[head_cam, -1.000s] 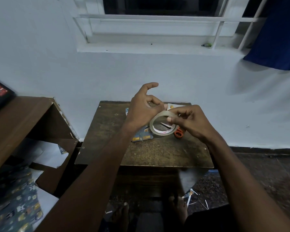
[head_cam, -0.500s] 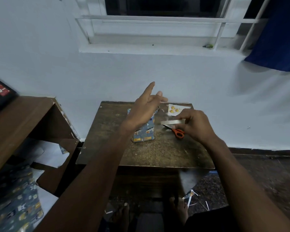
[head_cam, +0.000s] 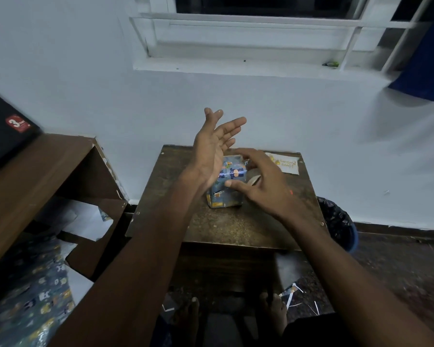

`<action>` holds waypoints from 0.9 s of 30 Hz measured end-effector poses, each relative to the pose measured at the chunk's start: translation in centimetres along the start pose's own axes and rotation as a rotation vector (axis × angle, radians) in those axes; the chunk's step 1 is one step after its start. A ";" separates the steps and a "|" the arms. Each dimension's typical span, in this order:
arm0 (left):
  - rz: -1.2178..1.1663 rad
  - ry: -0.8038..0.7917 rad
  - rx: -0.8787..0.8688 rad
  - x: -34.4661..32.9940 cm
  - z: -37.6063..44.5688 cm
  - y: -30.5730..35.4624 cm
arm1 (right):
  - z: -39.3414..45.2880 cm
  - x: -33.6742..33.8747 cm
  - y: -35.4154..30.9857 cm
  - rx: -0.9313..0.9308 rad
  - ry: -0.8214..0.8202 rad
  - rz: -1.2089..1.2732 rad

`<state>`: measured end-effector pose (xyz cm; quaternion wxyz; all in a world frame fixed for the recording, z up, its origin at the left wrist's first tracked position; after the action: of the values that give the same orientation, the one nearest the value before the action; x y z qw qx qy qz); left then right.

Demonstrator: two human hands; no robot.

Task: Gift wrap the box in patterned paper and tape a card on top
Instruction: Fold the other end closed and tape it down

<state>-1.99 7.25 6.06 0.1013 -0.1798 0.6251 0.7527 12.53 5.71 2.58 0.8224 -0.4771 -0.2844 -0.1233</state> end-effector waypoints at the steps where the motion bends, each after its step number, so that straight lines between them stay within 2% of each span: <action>1: -0.008 0.013 0.003 0.3 -0.1 0.1 | 0.1 -0.5 0.2 0.018 0.000 -0.020; 3: 0.088 0.018 -0.027 1.2 -0.1 0.8 | 0.2 -0.7 0.6 0.022 0.004 -0.023; 6: 0.428 0.014 -0.086 3.1 -0.2 2.1 | 0.4 -0.2 0.7 0.045 0.000 0.015; 8: 0.530 -0.013 -0.034 4.4 -0.5 1.8 | 0.5 0.0 0.6 0.063 -0.014 0.029; 11: 0.511 -0.038 0.110 6.0 -1.5 0.4 | 0.5 0.1 0.6 0.048 -0.001 0.039; 17: 0.340 0.055 0.257 7.1 -2.2 -0.3 | 0.5 -0.4 0.5 0.054 0.028 0.084; 22: 0.292 0.112 0.197 6.4 -2.4 -1.0 | 0.6 -0.4 0.6 0.065 0.089 0.070; 27: 0.323 0.064 0.145 5.6 -2.1 -1.1 | 0.6 -0.1 0.4 0.104 0.053 0.014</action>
<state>-6.43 4.99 2.51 -0.0283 -0.0933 0.7013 0.7061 12.45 6.37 2.49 0.8541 -0.4324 -0.2650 -0.1154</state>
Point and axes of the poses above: each hand's wrist, its own z-axis towards the middle knuckle, its own x-axis out of the back of the hand, y = z × x, the point moved 5 cm from there along z, towards the middle knuckle, and after that the axes turned 6 degrees about -x, right-handed, at the moved point
